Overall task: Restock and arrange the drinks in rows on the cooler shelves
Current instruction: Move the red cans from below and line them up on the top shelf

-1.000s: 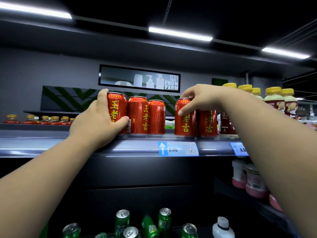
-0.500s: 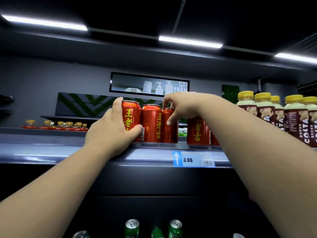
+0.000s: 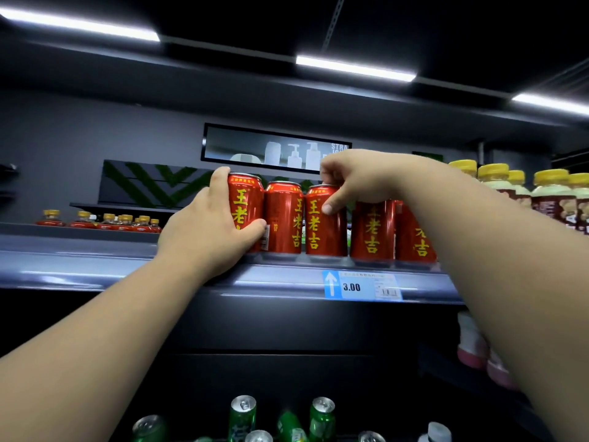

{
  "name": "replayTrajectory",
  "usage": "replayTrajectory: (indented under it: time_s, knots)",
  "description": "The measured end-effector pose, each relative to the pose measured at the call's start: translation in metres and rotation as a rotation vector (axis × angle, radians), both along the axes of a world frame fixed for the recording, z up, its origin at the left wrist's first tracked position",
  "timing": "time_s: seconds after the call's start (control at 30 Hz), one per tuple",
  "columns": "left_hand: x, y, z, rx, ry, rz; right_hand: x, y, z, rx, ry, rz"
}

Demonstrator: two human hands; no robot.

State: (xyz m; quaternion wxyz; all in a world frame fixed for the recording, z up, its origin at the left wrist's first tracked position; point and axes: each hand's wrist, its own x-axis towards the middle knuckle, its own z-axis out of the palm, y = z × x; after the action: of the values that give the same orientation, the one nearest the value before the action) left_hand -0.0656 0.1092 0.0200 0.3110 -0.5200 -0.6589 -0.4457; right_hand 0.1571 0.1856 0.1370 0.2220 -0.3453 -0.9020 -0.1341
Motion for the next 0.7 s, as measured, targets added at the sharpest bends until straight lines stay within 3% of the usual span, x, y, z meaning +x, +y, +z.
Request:
replayTrajectory:
  time_s: [0.13,0.3,0.47,0.7]
  knots:
    - [0.000,0.000,0.000,0.005,0.004,0.003,0.006,0.003,0.002,-0.122,0.028,0.014]
    - [0.001,0.000,0.000,0.002,-0.001,0.006,-0.003,-0.001,-0.004,0.023,0.029,-0.044]
    - [0.002,0.000,-0.001,0.007,-0.001,0.013,0.006,-0.004,0.000,-0.120,0.073,-0.003]
    - [0.002,-0.001,-0.002,0.014,0.008,0.010,0.008,-0.016,0.002,-0.149,0.036,0.006]
